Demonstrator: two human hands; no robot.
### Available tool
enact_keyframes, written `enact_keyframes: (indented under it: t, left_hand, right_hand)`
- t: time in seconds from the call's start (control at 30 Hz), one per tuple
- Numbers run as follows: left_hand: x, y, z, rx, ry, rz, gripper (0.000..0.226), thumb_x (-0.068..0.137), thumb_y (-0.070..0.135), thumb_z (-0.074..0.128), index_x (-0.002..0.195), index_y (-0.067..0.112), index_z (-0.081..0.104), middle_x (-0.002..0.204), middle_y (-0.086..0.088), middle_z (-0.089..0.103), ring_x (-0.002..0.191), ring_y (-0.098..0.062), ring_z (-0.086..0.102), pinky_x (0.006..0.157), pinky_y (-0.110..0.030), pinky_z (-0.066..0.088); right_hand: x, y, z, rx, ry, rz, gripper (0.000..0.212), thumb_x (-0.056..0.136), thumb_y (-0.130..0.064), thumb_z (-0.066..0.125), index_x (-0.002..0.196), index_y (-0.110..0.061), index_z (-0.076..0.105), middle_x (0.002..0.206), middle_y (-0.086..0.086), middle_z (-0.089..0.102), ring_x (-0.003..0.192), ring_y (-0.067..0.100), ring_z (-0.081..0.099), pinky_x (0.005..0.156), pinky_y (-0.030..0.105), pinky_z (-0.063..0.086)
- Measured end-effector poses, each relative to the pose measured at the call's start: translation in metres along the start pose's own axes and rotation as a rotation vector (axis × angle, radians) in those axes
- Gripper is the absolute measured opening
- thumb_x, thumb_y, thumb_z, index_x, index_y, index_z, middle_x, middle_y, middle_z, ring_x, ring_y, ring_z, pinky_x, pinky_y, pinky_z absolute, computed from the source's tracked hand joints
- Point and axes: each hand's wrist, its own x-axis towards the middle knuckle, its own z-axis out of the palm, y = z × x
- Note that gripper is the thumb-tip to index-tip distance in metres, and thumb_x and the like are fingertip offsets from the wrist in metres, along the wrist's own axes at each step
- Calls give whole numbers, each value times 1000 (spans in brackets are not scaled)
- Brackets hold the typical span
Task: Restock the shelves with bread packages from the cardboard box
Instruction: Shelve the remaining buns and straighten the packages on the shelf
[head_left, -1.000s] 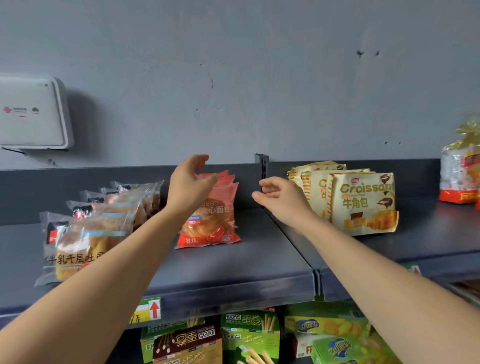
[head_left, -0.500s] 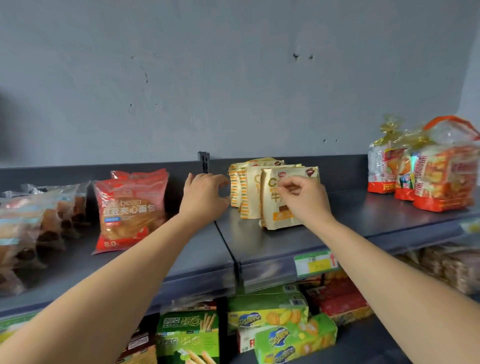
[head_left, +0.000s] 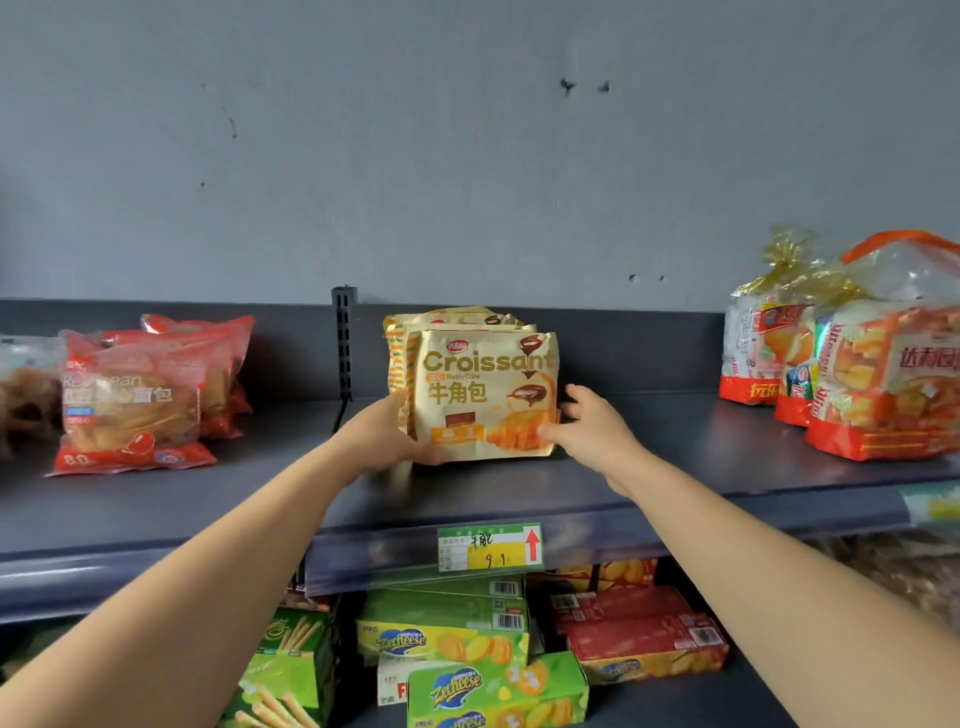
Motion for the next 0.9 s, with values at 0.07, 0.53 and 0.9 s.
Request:
enact_keyframes:
  t: [0.07,0.53,0.9]
  left_hand:
    - [0,3,3,-74,-27,-8,58,70,23,84,120,28,56,112,10,67,105,-12,60,97,-31,42]
    - [26,-17,-27,-436,-300,135,106,56,23,91,142,26,31,127,0,64,118,-17,61,99,-35,47]
    - [22,-5,-36,-412,-337,96,76,74,4,75,139,23,39,124,3,66,114,-12,63,83,-18,53]
  right_hand:
    - [6,0,4,60,-52,-17,58,86,-15,65,139,-20,43,133,1,56,118,19,54,98,41,50]
    - [43,-5,8,274,-274,-1,105,71,-32,80,153,-25,15,145,-5,45,134,18,39,117,41,20]
    - [56,-7,18,325,-409,-69,66,62,-29,85,119,-28,53,116,-2,68,108,16,63,102,38,46]
